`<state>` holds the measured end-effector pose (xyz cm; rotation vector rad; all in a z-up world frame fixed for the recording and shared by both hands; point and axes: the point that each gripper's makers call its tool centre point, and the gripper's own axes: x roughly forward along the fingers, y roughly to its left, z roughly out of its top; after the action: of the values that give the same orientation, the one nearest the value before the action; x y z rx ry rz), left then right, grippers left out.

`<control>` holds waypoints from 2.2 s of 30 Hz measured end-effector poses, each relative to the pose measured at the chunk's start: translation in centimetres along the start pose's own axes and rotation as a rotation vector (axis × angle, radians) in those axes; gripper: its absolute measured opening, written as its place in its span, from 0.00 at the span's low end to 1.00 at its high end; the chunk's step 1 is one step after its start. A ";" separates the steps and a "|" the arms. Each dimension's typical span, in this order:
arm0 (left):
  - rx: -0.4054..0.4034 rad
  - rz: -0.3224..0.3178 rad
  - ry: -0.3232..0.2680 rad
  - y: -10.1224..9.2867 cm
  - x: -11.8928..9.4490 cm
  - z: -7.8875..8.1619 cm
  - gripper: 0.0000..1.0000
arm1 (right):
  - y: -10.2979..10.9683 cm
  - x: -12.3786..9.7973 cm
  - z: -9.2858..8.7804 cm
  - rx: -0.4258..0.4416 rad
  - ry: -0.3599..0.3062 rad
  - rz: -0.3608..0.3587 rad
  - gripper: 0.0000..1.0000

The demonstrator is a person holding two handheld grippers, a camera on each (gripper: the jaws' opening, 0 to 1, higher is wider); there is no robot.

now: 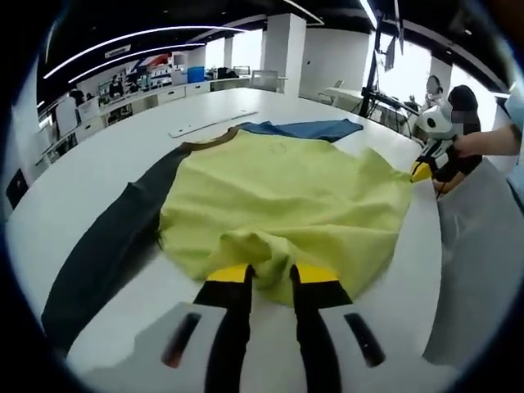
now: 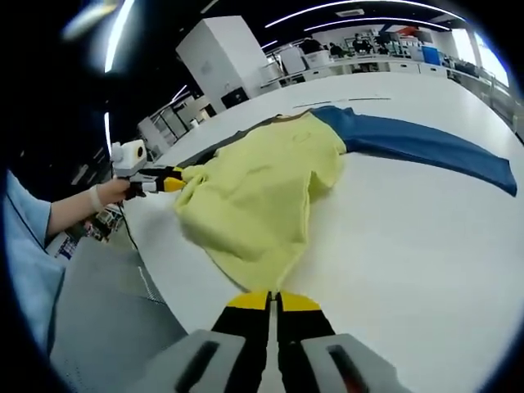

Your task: Fold the garment on the visible template until the final outline fits inside the template.

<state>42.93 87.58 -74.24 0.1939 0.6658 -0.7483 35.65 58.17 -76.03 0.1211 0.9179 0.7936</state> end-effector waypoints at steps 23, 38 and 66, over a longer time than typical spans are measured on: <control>-0.060 -0.045 0.033 -0.1 -3.1 -2.9 0.03 | 0.0 -0.2 0.2 -0.008 0.003 -0.007 0.00; -0.438 -0.076 0.002 -1.8 -6.3 -4.4 0.00 | 0.4 -1.7 0.3 -0.004 -0.010 -0.010 0.00; -0.762 -0.103 0.065 -2.3 -9.6 -5.6 0.00 | 2.7 -4.2 0.2 0.087 -0.038 0.022 0.00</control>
<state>33.44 93.47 -72.48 -0.5179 0.9826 -0.5421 32.85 57.36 -71.97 0.2213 0.9167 0.7694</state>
